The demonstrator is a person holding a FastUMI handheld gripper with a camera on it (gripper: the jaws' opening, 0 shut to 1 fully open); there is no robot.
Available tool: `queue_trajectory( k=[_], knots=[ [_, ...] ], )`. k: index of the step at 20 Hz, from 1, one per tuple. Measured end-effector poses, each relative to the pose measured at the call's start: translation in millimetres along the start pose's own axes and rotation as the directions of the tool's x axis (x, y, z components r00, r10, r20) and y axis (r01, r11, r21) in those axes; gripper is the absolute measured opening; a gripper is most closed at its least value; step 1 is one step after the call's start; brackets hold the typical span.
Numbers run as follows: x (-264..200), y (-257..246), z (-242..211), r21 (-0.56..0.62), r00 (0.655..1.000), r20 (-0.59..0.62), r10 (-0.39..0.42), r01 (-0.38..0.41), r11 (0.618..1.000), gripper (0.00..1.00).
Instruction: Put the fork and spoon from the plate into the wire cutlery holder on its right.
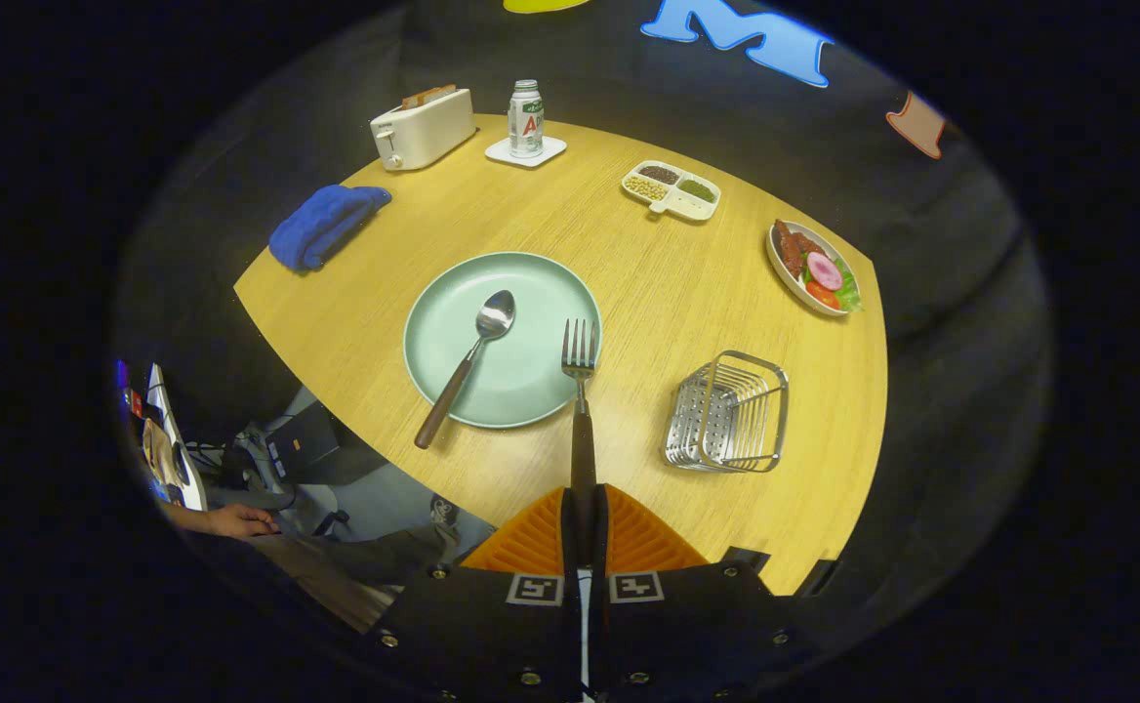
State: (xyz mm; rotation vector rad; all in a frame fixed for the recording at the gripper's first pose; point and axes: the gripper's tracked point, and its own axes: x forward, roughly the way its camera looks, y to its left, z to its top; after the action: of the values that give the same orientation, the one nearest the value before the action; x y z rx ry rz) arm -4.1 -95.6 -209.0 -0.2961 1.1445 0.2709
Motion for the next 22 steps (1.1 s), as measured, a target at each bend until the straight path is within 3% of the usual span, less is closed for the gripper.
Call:
queue_trajectory(
  k=[5, 14, 18, 22],
  knots=[
    [-21, -13, -14, 0.02, 0.999, -0.037, 0.012, -0.011, 1.0, 0.03],
    [-63, -78, -26, 0.11, 0.995, -0.085, -0.043, 0.052, 0.993, 0.03],
    [-54, -96, -32, 0.13, 0.989, -0.143, -0.04, 0.058, 0.99, 0.03],
    [-37, -96, -35, 0.142, 0.975, -0.224, 0.015, 0.018, 0.99, 0.03]
  ],
)
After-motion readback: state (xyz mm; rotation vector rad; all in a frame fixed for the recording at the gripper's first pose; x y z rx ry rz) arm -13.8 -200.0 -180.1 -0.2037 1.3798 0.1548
